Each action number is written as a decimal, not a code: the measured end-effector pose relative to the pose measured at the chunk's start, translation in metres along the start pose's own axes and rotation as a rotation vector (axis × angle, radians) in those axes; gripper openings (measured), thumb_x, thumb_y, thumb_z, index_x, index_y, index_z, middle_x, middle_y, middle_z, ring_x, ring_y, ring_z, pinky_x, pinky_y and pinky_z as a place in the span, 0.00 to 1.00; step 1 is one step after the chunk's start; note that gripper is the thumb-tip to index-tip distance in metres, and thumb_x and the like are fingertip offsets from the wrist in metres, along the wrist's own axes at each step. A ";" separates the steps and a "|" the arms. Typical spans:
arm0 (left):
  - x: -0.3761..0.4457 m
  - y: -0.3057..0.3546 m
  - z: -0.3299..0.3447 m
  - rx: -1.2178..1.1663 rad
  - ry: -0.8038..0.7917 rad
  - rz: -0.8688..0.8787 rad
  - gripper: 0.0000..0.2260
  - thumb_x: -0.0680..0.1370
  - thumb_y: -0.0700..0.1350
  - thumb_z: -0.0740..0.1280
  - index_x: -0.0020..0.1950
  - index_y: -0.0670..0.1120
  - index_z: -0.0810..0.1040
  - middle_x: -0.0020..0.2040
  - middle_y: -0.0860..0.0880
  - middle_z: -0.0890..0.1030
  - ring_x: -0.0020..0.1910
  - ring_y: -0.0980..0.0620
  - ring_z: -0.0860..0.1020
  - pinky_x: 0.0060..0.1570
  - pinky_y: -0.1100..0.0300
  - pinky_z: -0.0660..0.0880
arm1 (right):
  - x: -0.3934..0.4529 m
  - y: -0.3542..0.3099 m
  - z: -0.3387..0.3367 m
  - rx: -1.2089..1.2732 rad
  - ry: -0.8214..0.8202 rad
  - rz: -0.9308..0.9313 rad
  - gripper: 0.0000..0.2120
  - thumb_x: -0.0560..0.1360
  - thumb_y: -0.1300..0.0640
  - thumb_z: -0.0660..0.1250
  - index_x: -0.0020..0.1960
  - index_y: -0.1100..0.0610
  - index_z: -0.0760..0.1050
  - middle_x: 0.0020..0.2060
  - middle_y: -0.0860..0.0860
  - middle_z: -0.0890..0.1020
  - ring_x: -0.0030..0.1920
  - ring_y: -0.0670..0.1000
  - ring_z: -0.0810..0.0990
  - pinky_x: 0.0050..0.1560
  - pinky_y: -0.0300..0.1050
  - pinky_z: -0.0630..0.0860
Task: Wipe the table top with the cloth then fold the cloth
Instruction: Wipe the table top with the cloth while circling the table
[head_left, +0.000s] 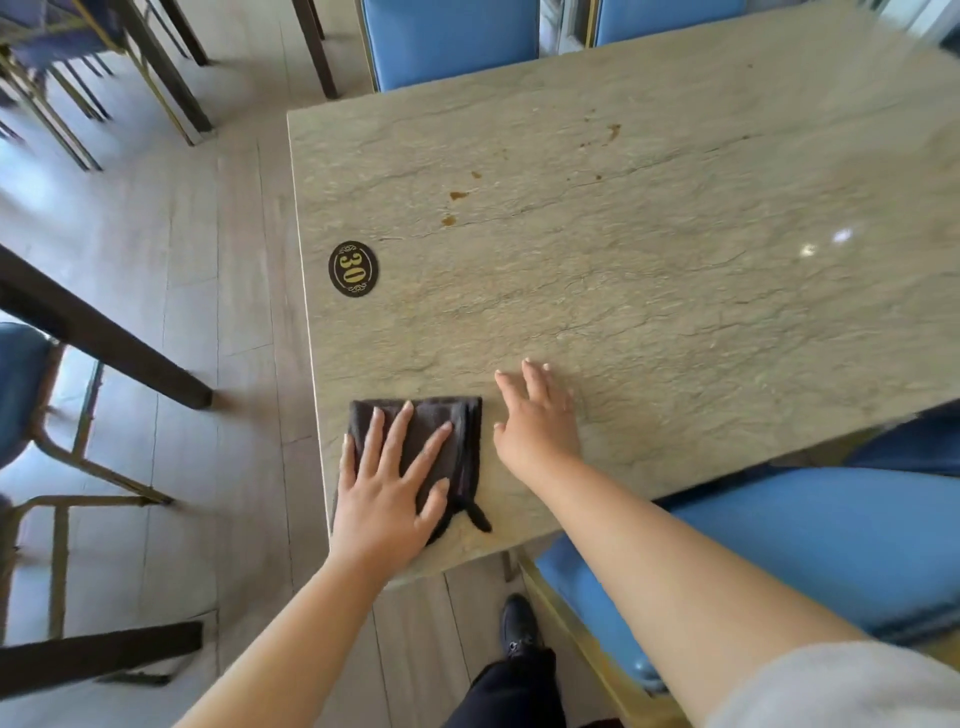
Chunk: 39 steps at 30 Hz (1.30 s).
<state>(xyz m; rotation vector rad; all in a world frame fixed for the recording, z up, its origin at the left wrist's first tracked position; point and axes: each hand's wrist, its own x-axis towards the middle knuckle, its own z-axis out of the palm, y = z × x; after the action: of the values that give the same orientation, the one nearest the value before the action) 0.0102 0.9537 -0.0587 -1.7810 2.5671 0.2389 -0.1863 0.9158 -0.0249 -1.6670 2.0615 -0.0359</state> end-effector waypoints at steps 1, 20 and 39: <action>-0.018 -0.003 0.002 0.013 -0.005 0.080 0.26 0.79 0.62 0.50 0.77 0.65 0.48 0.80 0.51 0.49 0.79 0.46 0.43 0.75 0.40 0.45 | 0.000 -0.003 -0.003 0.019 -0.039 0.033 0.31 0.79 0.58 0.57 0.77 0.45 0.48 0.78 0.50 0.41 0.77 0.54 0.38 0.75 0.61 0.42; 0.005 -0.055 -0.008 0.060 -0.038 0.382 0.25 0.80 0.65 0.45 0.77 0.66 0.44 0.80 0.52 0.45 0.78 0.47 0.39 0.76 0.44 0.42 | -0.063 -0.048 0.040 0.328 0.153 0.332 0.33 0.76 0.67 0.55 0.77 0.47 0.53 0.78 0.49 0.42 0.77 0.50 0.38 0.75 0.59 0.39; 0.235 -0.100 -0.035 0.084 -0.081 0.896 0.26 0.78 0.66 0.43 0.76 0.67 0.42 0.79 0.56 0.40 0.78 0.51 0.36 0.76 0.47 0.38 | 0.001 -0.102 0.073 -0.048 0.469 0.831 0.22 0.81 0.49 0.46 0.75 0.46 0.59 0.76 0.51 0.60 0.77 0.54 0.50 0.70 0.71 0.51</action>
<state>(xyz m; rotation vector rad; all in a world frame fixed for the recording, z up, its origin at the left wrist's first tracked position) 0.0225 0.6963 -0.0582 -0.4748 3.0482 0.1828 -0.0656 0.9088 -0.0575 -0.7448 2.9745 -0.1071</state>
